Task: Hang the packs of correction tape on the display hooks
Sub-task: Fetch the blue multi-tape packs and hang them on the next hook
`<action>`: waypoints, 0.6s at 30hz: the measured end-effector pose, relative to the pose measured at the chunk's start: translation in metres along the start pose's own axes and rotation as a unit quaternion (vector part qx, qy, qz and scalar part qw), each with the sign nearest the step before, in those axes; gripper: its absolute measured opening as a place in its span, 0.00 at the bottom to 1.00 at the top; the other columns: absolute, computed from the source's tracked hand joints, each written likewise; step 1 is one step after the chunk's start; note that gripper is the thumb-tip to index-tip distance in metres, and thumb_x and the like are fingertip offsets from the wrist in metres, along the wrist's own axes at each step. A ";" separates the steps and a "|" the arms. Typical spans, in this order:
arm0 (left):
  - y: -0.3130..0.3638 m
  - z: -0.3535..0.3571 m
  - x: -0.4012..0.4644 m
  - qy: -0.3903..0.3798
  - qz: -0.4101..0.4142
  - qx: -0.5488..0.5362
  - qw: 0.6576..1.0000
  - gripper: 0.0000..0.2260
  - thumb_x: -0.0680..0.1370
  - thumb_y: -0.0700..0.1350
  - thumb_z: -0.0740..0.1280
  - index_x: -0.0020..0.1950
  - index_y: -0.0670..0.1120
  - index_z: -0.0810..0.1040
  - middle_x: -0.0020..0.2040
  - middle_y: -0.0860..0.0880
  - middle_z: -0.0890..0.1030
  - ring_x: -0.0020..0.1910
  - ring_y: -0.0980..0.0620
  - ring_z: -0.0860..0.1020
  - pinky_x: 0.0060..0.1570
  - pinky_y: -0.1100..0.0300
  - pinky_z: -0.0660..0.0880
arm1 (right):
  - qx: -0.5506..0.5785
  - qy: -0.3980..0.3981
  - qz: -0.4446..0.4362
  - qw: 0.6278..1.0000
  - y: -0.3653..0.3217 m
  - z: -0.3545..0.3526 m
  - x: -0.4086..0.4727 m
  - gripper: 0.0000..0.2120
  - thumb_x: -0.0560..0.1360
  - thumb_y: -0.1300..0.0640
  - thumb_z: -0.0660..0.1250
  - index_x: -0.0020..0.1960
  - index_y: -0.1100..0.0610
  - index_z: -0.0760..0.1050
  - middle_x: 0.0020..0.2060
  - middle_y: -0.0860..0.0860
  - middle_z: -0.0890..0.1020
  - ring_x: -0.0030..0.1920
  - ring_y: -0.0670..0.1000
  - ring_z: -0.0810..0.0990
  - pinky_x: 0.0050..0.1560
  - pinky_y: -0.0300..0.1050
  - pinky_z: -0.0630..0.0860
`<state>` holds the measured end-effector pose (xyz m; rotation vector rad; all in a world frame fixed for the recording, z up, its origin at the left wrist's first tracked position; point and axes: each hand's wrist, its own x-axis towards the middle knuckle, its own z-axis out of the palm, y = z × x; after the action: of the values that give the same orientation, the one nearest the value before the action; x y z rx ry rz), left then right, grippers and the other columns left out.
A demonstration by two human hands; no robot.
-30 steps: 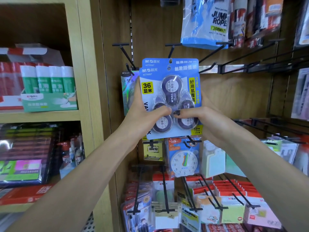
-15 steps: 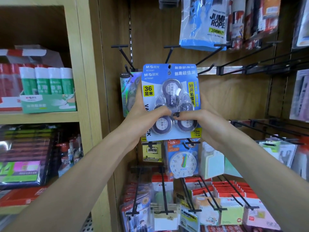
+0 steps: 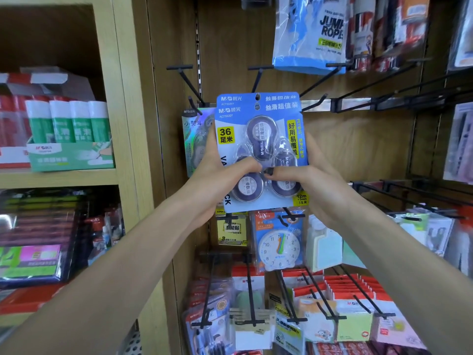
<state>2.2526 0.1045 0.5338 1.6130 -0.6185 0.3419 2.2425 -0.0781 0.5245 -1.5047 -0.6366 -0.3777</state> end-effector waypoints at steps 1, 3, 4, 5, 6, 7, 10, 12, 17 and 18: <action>0.001 -0.001 0.001 -0.002 -0.004 -0.001 1.000 0.32 0.76 0.37 0.73 0.73 0.62 0.66 0.59 0.58 0.85 0.57 0.58 0.85 0.52 0.59 0.83 | 0.002 -0.002 -0.015 1.000 -0.001 -0.002 -0.002 0.32 0.73 0.75 0.70 0.68 0.47 0.74 0.55 0.51 0.88 0.54 0.53 0.88 0.51 0.49 0.86; 0.004 -0.002 0.004 -0.002 -0.013 0.002 1.000 0.30 0.76 0.38 0.73 0.72 0.60 0.68 0.57 0.57 0.86 0.55 0.58 0.86 0.50 0.59 0.83 | 0.006 0.002 -0.029 1.000 -0.003 -0.001 -0.003 0.31 0.73 0.75 0.70 0.68 0.47 0.75 0.53 0.50 0.89 0.52 0.51 0.89 0.48 0.46 0.85; 0.005 -0.002 0.005 0.001 -0.017 0.006 1.000 0.29 0.76 0.39 0.73 0.71 0.59 0.69 0.56 0.57 0.87 0.53 0.58 0.86 0.50 0.58 0.83 | 0.011 0.002 -0.027 1.000 -0.007 0.003 -0.007 0.31 0.74 0.74 0.71 0.68 0.47 0.75 0.53 0.50 0.89 0.52 0.51 0.89 0.49 0.47 0.85; 0.005 -0.003 0.007 0.005 -0.021 0.010 1.000 0.28 0.76 0.40 0.74 0.71 0.59 0.69 0.54 0.57 0.87 0.53 0.58 0.86 0.50 0.58 0.82 | 0.005 0.002 -0.027 1.000 -0.008 0.003 -0.006 0.31 0.74 0.73 0.72 0.69 0.47 0.75 0.54 0.51 0.89 0.54 0.53 0.89 0.50 0.49 0.86; 0.005 -0.003 0.008 0.008 -0.024 0.013 1.000 0.28 0.75 0.40 0.74 0.70 0.59 0.70 0.54 0.57 0.87 0.53 0.57 0.86 0.51 0.57 0.82 | 0.001 0.007 -0.024 1.000 -0.005 -0.001 -0.006 0.31 0.74 0.72 0.72 0.69 0.47 0.74 0.55 0.51 0.89 0.55 0.53 0.88 0.52 0.51 0.86; 0.004 -0.003 0.010 0.011 -0.027 0.015 0.999 0.28 0.75 0.41 0.74 0.70 0.59 0.70 0.54 0.58 0.87 0.53 0.57 0.86 0.52 0.56 0.82 | 0.000 0.011 -0.007 1.000 -0.004 0.000 -0.004 0.30 0.74 0.72 0.72 0.69 0.46 0.75 0.55 0.51 0.88 0.55 0.54 0.88 0.54 0.51 0.86; 0.000 -0.003 0.012 0.015 -0.039 0.014 0.999 0.27 0.75 0.41 0.74 0.69 0.60 0.70 0.51 0.59 0.86 0.52 0.59 0.85 0.50 0.59 0.82 | 0.038 0.034 0.089 0.995 0.010 -0.009 0.004 0.13 0.80 0.63 0.70 0.54 0.44 0.76 0.54 0.49 0.87 0.63 0.53 0.84 0.49 0.27 0.80; -0.004 -0.003 0.014 0.016 -0.046 0.015 0.999 0.28 0.75 0.40 0.74 0.70 0.60 0.69 0.52 0.58 0.86 0.53 0.58 0.85 0.52 0.59 0.82 | -0.008 -0.006 0.158 0.987 0.028 -0.016 0.015 0.09 0.84 0.53 0.65 0.46 0.42 0.71 0.55 0.46 0.83 0.69 0.52 0.78 0.38 0.17 0.71; -0.011 0.001 0.024 0.029 -0.062 0.017 0.998 0.28 0.75 0.44 0.76 0.71 0.59 0.69 0.56 0.58 0.86 0.57 0.58 0.84 0.54 0.59 0.80 | -0.030 0.011 0.010 0.999 0.010 -0.003 0.006 0.32 0.75 0.73 0.71 0.71 0.47 0.72 0.57 0.51 0.88 0.55 0.52 0.88 0.47 0.45 0.86; -0.012 0.002 0.026 0.030 -0.064 0.017 0.997 0.28 0.75 0.44 0.76 0.71 0.60 0.69 0.57 0.58 0.86 0.57 0.58 0.84 0.52 0.60 0.80 | -0.034 0.001 -0.003 0.999 0.011 -0.002 0.006 0.33 0.76 0.74 0.71 0.72 0.47 0.71 0.57 0.50 0.88 0.53 0.50 0.89 0.46 0.43 0.85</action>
<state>2.2805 0.0979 0.5381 1.6605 -0.4631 0.3052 2.2535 -0.0790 0.5195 -1.5681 -0.6327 -0.4085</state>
